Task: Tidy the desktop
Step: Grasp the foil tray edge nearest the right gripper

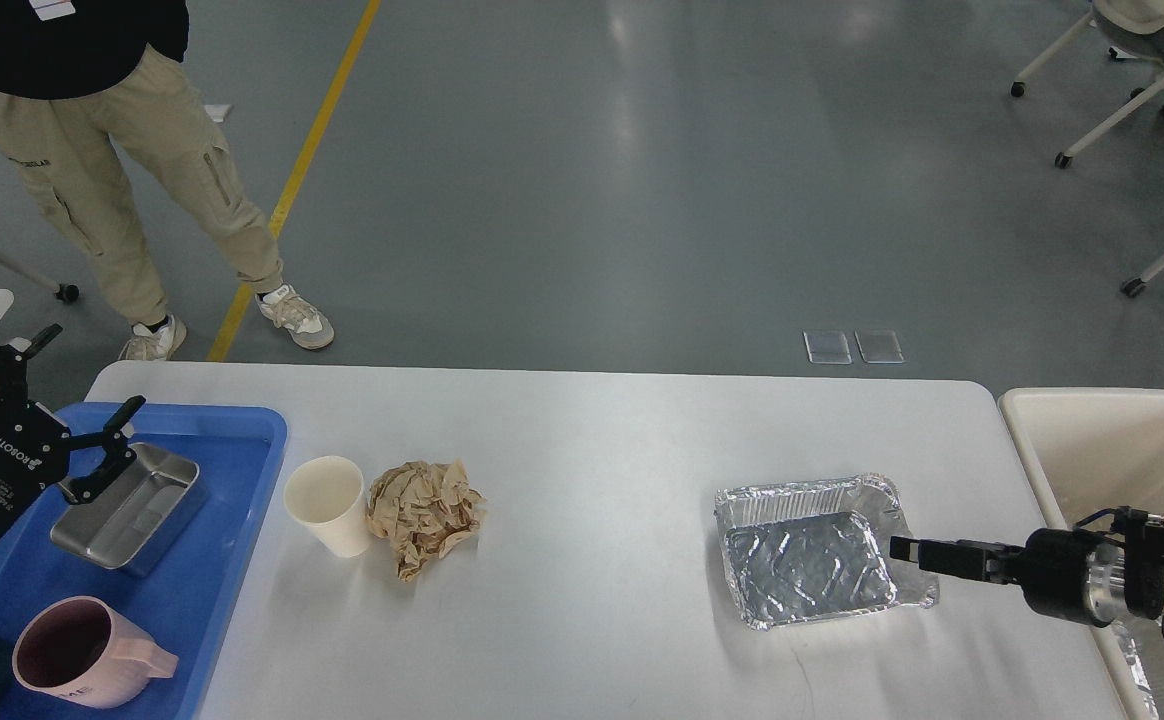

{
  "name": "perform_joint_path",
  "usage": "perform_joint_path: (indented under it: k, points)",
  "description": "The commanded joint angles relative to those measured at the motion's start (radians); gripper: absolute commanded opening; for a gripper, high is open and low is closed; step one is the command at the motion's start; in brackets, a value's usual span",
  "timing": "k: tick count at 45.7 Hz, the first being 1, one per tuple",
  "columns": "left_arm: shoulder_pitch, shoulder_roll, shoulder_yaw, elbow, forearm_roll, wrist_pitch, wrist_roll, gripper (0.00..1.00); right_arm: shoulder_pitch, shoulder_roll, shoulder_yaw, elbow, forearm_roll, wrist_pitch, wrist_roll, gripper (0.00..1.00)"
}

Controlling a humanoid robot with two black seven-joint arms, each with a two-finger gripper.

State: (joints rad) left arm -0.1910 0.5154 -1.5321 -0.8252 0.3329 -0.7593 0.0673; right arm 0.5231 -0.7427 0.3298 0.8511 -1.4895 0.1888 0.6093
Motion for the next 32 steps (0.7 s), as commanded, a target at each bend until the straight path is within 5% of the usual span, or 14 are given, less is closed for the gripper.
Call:
perform_joint_path:
  k: [1,32]
  points:
    - [0.001,0.0,0.0,0.0,0.0,0.0,0.0,0.97,-0.002,0.023,0.0,-0.024,0.0,-0.002,0.001,1.0]
    - [0.013,-0.003,-0.002,0.0,0.0,-0.003,-0.001,0.97,-0.009,0.155,-0.005,-0.11,0.0,-0.003,0.001,1.0]
